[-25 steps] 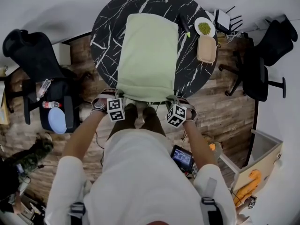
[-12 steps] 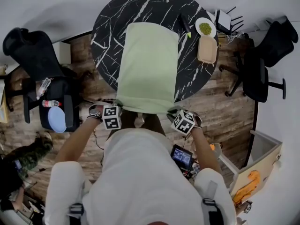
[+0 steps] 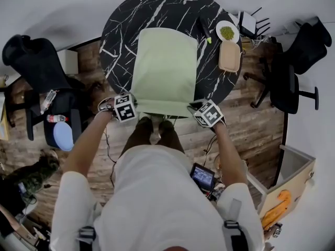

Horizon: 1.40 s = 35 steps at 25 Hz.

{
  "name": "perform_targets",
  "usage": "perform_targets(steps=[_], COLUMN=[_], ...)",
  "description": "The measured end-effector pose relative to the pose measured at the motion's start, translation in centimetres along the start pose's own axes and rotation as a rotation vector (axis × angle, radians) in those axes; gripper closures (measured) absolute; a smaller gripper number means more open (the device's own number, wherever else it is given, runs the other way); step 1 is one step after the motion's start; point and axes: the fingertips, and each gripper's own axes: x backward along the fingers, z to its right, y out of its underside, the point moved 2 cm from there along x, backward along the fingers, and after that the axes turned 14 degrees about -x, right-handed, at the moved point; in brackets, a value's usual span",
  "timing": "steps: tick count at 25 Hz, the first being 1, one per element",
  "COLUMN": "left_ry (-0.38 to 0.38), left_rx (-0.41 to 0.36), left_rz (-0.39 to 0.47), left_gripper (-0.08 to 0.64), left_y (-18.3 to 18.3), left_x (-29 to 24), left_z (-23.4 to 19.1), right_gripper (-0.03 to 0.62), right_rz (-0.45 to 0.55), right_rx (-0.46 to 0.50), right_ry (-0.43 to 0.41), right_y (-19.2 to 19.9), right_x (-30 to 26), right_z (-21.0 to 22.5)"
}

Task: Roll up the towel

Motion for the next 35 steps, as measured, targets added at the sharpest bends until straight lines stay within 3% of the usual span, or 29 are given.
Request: perform_targets(steps=[4, 8, 13, 18, 21, 25, 29, 35], left_ry=[-0.087, -0.181, -0.272, -0.363, -0.351, -0.291, -0.255, -0.227], left_rx=[-0.01, -0.036, -0.035, 0.0, -0.029, -0.153, -0.189, -0.158], left_rz=[-0.043, -0.062, -0.006, 0.031, 0.038, -0.003, -0.027, -0.056], left_gripper=[0.532, 0.526, 0.424, 0.407, 0.389, 0.377, 0.377, 0.391], left_y=[-0.2, -0.2, 0.0, 0.9, 0.8, 0.1, -0.6, -0.2], left_x=[-1.1, -2.0, 0.3, 3.4, 4.0, 1.6, -0.7, -2.6], left_z=[-2.4, -3.0, -3.3, -3.1, -1.3, 2.0, 2.6, 1.5], right_gripper=[0.566, 0.558, 0.497, 0.471, 0.485, 0.485, 0.472, 0.457], right_rz=[-0.054, -0.042, 0.051, 0.155, 0.156, 0.083, 0.039, -0.019], right_rx=[0.118, 0.19, 0.203, 0.232, 0.359, 0.539, 0.553, 0.519], right_ry=[0.133, 0.229, 0.295, 0.366, 0.345, 0.286, 0.263, 0.282], right_y=[-0.5, -0.4, -1.1, -1.7, -1.0, 1.6, 2.6, 3.5], right_x=[-1.5, -2.8, -0.8, 2.8, 3.4, 1.0, -1.6, -4.2], right_z=[1.2, 1.6, 2.4, 2.7, 0.1, -4.3, -5.2, -3.7])
